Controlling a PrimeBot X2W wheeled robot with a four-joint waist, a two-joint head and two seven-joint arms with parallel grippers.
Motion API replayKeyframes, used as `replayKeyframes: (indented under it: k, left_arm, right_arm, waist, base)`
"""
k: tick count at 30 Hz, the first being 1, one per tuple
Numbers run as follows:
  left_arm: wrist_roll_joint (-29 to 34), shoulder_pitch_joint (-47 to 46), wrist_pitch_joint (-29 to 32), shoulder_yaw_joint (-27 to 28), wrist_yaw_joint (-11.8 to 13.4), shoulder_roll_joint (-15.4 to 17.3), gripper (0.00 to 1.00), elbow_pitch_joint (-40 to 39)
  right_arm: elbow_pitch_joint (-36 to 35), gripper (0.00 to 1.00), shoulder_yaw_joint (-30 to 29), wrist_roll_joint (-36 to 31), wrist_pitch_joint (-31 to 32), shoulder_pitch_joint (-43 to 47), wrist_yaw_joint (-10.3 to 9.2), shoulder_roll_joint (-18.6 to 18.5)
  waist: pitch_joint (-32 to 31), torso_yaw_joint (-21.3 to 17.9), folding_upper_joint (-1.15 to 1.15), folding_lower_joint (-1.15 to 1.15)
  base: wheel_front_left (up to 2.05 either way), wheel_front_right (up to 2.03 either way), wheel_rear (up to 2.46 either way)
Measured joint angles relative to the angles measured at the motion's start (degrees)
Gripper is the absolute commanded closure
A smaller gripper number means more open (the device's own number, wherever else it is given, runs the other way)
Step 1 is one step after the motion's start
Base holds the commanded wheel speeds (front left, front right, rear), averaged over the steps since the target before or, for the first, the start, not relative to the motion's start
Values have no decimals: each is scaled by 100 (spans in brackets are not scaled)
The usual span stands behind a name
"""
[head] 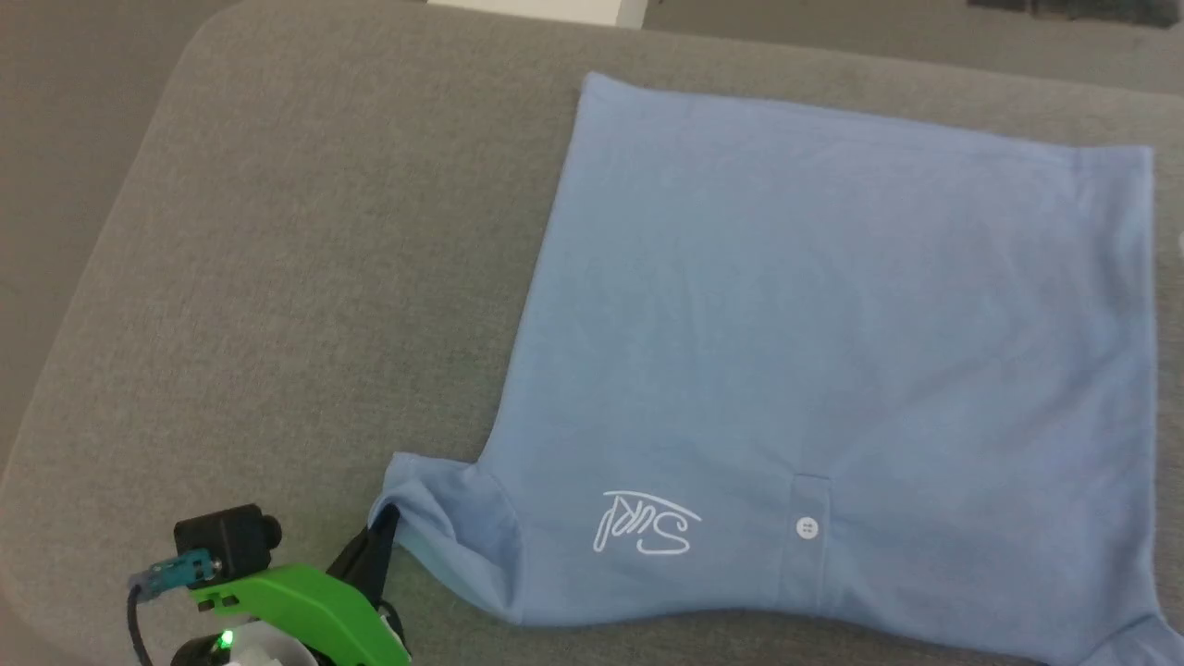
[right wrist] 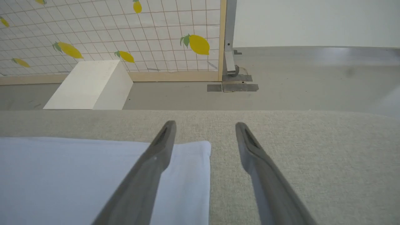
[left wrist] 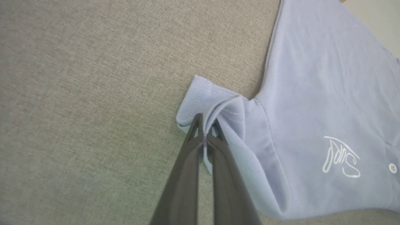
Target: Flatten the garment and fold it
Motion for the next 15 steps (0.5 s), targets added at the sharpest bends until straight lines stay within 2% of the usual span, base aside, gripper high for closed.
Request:
replayKeyframes:
  k: [6,11,12,13,14,15]
  left_arm:
    - [-2,-202,-103,-111,-140,-125,100,178]
    - [-10,-255,-175,-132,-233,-149,100,320]
    - [-10,-256,-198,-135,-241,-157,100,336]
    - [-11,-260,-204,-140,-254,-164,100,358]
    - [-11,-271,-223,-143,-269,-174,100,382]
    - [-13,-280,-230,-146,-285,-180,100,399]
  right_arm:
    - [534,0,-371,-514,1276,-677,0,-216]
    - [598,0,-747,-1065,2338,-865,0,-223]
    - [570,9,-800,-1152,2508,-866,0,-210]
    - [490,29,-851,-1245,2674,-874,0,-202]
    - [388,56,-893,-1305,2832,-904,0,-201]
    - [294,67,-927,-1347,2949,-916,0,-194]
  waist:
    - [421,332,0,0]
    - [709,589,0,0]
    - [749,624,0,0]
    - [793,662,0,0]
    - [832,696,0,0]
    - [861,720,0,0]
  base:
    - [0,0,0]
    - [0,0,0]
    - [0,0,0]
    - [0,0,0]
    - [0,0,0]
    - [0,0,0]
